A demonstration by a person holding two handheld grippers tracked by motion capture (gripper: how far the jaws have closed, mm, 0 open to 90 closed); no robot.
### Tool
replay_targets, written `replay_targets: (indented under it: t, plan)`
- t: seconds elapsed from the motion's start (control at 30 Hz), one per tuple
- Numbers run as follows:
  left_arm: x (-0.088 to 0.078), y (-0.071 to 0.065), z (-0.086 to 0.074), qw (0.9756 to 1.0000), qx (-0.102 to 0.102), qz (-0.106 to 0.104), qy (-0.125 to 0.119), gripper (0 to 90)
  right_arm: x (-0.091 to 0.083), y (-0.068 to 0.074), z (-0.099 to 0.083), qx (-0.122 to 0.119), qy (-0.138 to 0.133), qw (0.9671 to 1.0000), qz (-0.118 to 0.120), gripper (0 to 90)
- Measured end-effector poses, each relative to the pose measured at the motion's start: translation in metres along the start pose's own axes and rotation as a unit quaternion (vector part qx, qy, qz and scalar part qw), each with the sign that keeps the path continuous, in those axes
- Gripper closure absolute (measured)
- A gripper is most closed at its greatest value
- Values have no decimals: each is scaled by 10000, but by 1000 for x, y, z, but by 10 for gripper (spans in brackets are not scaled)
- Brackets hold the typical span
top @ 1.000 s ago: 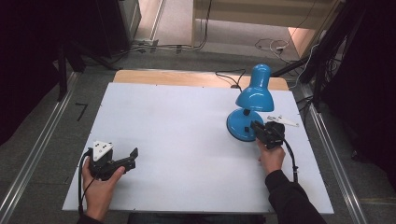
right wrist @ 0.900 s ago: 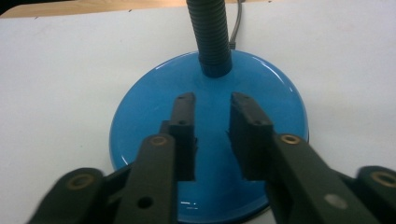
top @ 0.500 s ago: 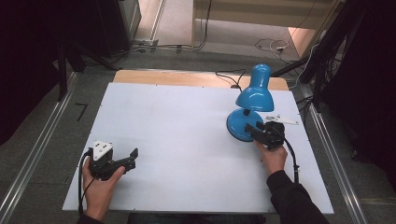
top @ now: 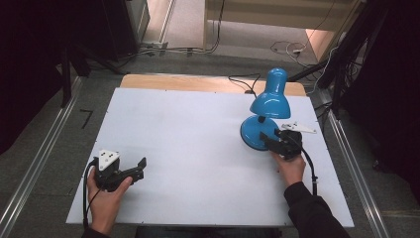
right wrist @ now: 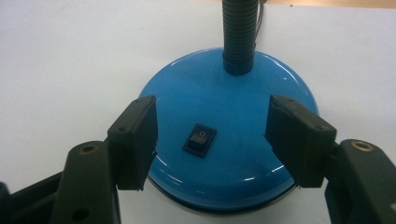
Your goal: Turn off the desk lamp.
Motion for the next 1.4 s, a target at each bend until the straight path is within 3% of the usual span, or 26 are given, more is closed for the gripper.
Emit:
replay_targets:
  t: [1.4]
  plan:
    - [0, 2, 0, 10000, -61, -2, 19, 68, -22, -9, -5, -21, 75, 9999, -126, 248]
Point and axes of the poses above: each handheld gripper's, and its own axes: x roughly forward along the jaws, z roughly out of its top, y roughly to its left, the point moved 2 cm from there along x, roughly forward along the jaws, and after that the axes turned 12 degrees about z, right-handed, at the moved point
